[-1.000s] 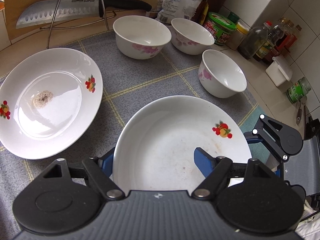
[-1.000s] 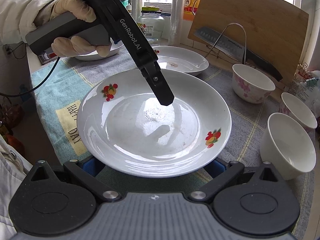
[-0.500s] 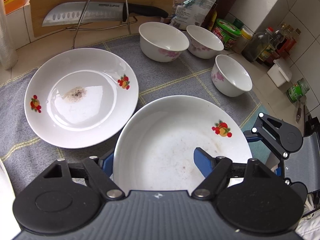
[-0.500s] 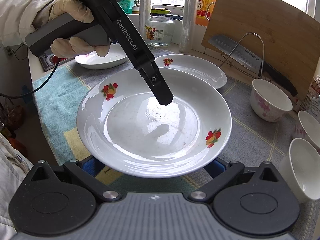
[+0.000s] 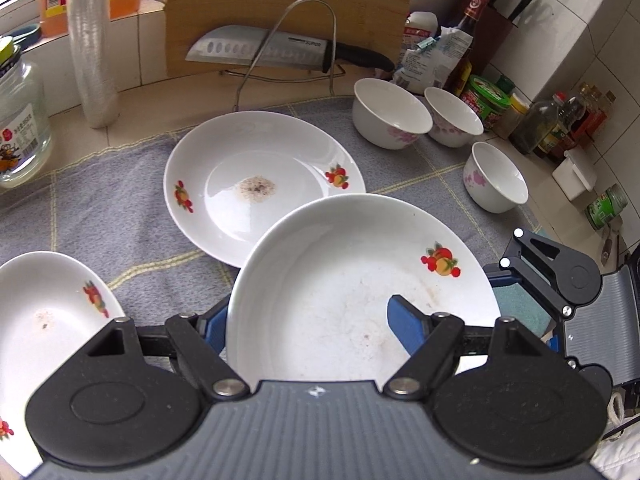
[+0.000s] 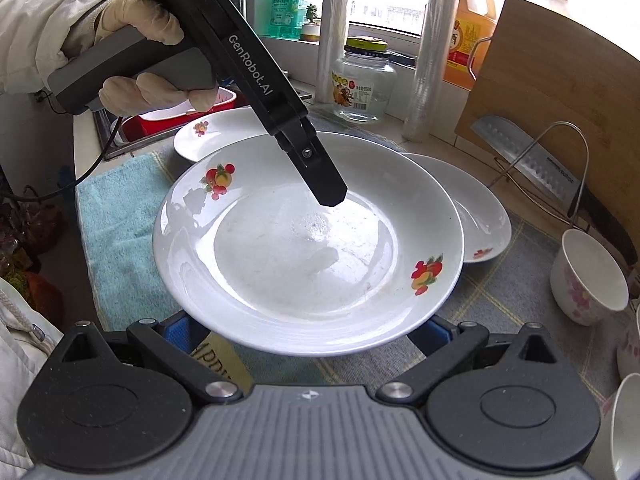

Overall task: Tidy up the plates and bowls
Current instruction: 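Bring the held plate over the white plate on the towel by the sink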

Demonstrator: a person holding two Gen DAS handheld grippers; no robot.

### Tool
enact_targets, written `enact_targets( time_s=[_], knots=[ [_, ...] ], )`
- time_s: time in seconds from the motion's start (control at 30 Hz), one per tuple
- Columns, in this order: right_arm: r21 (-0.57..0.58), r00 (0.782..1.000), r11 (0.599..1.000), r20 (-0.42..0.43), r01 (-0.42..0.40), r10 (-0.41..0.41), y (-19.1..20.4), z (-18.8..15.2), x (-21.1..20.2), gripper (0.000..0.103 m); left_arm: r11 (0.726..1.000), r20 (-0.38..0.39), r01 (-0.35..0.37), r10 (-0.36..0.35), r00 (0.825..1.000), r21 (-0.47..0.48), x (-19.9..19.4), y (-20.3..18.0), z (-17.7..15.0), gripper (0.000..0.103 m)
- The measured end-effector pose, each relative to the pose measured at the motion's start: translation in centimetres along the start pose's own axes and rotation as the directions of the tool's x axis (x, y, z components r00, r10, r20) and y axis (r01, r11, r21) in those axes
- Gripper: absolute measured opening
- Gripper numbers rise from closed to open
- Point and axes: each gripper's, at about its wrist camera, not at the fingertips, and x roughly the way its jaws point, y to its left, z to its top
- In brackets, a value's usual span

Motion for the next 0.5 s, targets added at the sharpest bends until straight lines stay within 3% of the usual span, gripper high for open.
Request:
enact_targets(
  time_s=[0.5],
  knots=[
    [-0.054, 1.000, 0.998, -0.005, -0.019, 0.019, 3.4, 6.0, 5.2, 0.103, 0.999, 0.038, -0.012, 0.014, 0.999, -0.045, -3.5, 8.0, -1.7, 0.078]
  ],
)
